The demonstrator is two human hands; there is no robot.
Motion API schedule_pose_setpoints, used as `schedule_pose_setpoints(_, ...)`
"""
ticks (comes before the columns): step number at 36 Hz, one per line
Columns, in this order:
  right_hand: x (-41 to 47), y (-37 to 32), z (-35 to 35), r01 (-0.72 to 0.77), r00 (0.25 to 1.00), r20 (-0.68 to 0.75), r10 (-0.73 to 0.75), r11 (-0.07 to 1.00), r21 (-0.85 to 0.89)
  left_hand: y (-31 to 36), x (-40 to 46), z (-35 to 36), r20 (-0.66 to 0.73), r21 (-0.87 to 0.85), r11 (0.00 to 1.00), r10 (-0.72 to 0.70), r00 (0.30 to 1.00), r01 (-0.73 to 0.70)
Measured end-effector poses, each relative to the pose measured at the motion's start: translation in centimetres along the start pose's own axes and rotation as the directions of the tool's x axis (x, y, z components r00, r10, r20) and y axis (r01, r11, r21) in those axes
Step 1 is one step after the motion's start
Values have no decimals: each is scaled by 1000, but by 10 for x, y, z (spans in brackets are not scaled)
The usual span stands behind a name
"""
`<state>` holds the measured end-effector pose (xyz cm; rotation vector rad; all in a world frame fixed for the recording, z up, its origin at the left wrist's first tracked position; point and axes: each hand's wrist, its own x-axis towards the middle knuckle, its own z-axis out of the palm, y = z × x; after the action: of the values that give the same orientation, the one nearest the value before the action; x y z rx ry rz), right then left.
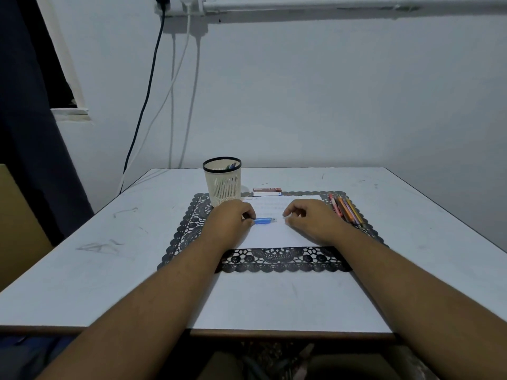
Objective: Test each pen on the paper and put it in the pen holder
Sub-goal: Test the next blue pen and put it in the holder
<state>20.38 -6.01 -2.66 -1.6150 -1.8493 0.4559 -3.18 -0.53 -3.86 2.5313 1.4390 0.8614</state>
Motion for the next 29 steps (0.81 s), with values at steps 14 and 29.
schedule_pose_setpoints(14,1,-12,9,38,997,-63,-40,999,-32,6,-1,-2,3,-55,996,68,998,-68)
schedule_pose_setpoints(29,6,5,4,-38,993,-110,34,999,-36,4,-2,-3,-8,-85,995,52,999,-52)
